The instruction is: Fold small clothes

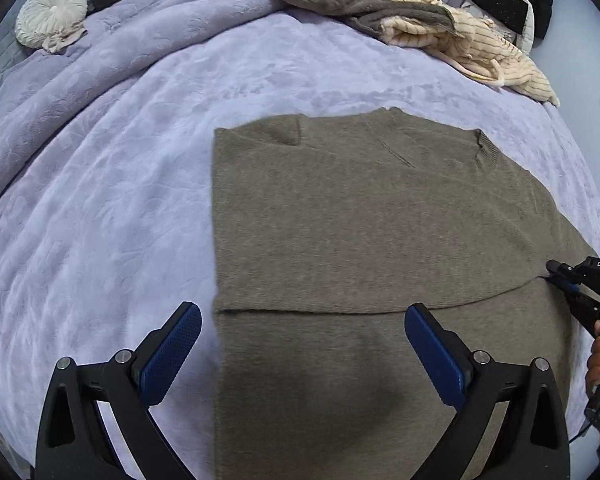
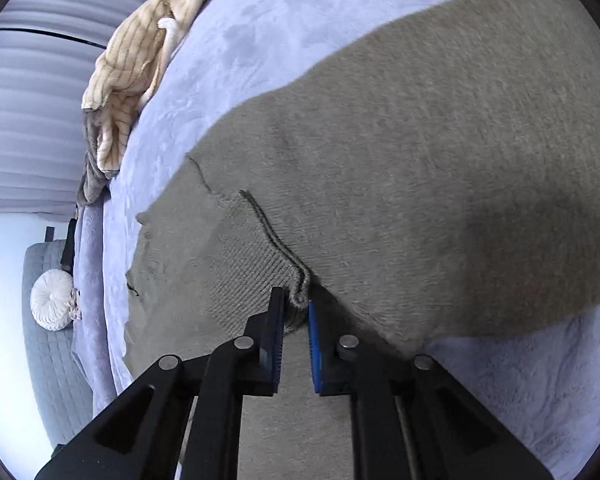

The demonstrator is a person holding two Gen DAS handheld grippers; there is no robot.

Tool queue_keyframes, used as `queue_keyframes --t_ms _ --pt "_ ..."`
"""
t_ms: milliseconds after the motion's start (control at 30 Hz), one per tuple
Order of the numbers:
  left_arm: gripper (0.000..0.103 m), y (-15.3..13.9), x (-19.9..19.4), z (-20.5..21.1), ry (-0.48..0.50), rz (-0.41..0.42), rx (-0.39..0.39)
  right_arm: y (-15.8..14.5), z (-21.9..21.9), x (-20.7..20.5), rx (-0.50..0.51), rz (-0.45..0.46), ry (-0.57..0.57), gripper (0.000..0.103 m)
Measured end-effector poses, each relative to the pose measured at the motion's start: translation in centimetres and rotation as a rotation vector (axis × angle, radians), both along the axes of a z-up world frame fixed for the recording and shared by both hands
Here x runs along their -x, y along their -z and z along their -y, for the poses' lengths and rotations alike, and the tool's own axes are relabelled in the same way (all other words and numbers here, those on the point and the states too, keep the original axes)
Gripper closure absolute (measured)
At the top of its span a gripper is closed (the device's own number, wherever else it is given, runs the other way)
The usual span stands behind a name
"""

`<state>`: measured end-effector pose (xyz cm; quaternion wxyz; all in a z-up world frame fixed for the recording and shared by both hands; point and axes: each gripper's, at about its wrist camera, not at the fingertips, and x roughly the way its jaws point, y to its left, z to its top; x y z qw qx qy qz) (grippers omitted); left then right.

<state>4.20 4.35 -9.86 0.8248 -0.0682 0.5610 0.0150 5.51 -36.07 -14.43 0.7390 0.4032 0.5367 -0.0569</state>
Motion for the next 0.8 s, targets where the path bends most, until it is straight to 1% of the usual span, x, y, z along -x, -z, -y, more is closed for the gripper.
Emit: queue_keyframes --t_ms 67,167,300,367,433,467,500,533,567,600,800 --pt "0.001 1.0 -1.0 1.8 0.017 -0.043 -0.013 -0.2 -0.1 0.5 0.002 0.007 -0.022 0.092" --pt "0.001 2.1 -2.0 4.1 0.067 -0.073 -0.051 -0.7 0.0 1.7 0.005 0.001 -0.054 0.091" --pt "0.001 2.1 -1.8 6.8 0.134 -0.076 -0.035 -1.0 1.1 3.3 -0.044 -0.016 -0.054 0.09" --pt "0.001 2.0 -1.8 7.8 0.154 -0.077 -0.031 -1.4 1.8 4.0 -0.056 -0.007 -0.053 0.09" --pt "0.001 2.0 -1.9 8.7 0.164 -0.083 -0.024 -1.8 2.4 4.4 -0.068 -0.003 -0.054 0.088" --pt "0.001 2.0 -1.9 9.1 0.162 -0.086 -0.02 -2.0 2.9 4.6 -0.073 -0.004 -0.055 0.082" --pt "0.001 2.0 -1.9 9.5 0.156 -0.088 -0.024 -2.2 3.3 4.9 -0.077 -0.001 -0.053 0.073" --pt "0.001 2.1 -2.0 9.9 0.158 -0.091 -0.025 -2.4 3.7 5.1 -0.078 0.002 -0.051 0.065" --pt "0.001 2.3 -2.1 10.4 0.165 -0.099 -0.021 -2.6 4.3 5.4 -0.072 0.006 -0.046 0.052" --pt "0.001 2.4 -2.1 10.9 0.171 -0.108 -0.018 -2.9 4.7 5.7 -0.067 0.014 -0.042 0.049" --pt "0.001 2.7 -2.5 13.9 0.207 -0.123 -0.028 -3.3 8.2 7.4 -0.058 0.033 0.021 0.049"
